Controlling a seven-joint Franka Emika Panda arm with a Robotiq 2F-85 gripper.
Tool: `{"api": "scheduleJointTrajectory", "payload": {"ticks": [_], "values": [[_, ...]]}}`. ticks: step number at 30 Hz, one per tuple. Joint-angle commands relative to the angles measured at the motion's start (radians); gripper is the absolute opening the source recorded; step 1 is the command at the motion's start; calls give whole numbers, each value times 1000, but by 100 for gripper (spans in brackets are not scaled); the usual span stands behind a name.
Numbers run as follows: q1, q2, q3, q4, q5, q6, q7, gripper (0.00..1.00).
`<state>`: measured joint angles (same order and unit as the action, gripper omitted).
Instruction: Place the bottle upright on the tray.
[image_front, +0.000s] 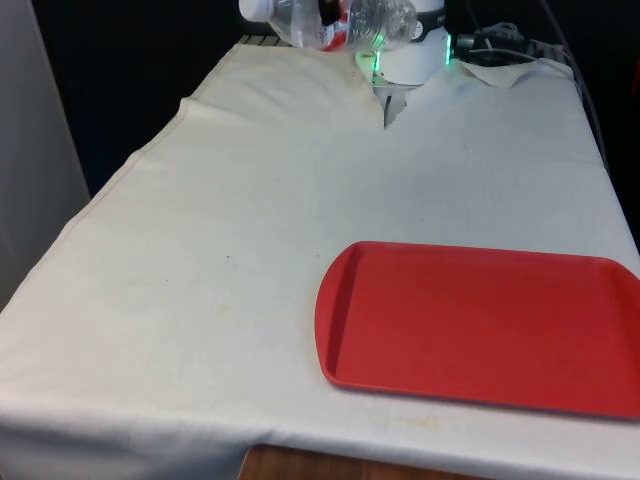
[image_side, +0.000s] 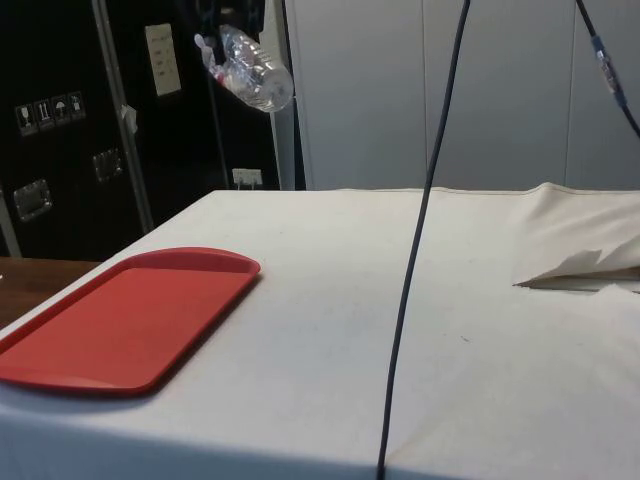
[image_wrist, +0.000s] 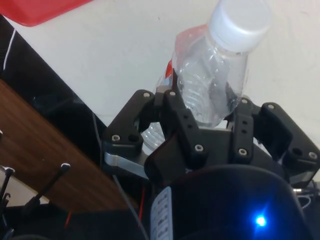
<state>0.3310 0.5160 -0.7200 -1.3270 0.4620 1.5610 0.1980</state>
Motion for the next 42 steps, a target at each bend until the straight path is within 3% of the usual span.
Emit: {"api": "scheduleJointTrajectory", "payload": {"ticks": [1,2,8,9,10,17,18,19,25,26,27,33,34,35,42], "values": [[0,0,3,0,0,6,1,35],[18,-23,-5,-29,-10,43,5,35],[19,-24,14,-28,-12,81,9,35],[1,-2,21,-1,-3,45,4,35],[19,-24,19,-28,-13,91,10,35],[18,-25,40,-28,-16,129,15,35],[1,-4,48,-1,-7,95,11,35],[18,-25,46,-28,-17,139,16,35],[17,-25,68,-26,-22,177,22,35],[2,-6,76,-1,-15,146,17,35],[17,-25,71,-26,-22,183,23,35],[17,-25,92,-23,-26,220,28,35],[2,-7,100,-1,-19,191,22,35],[17,-24,95,-23,-26,226,28,35],[17,-25,120,-22,-31,271,34,35]]}}
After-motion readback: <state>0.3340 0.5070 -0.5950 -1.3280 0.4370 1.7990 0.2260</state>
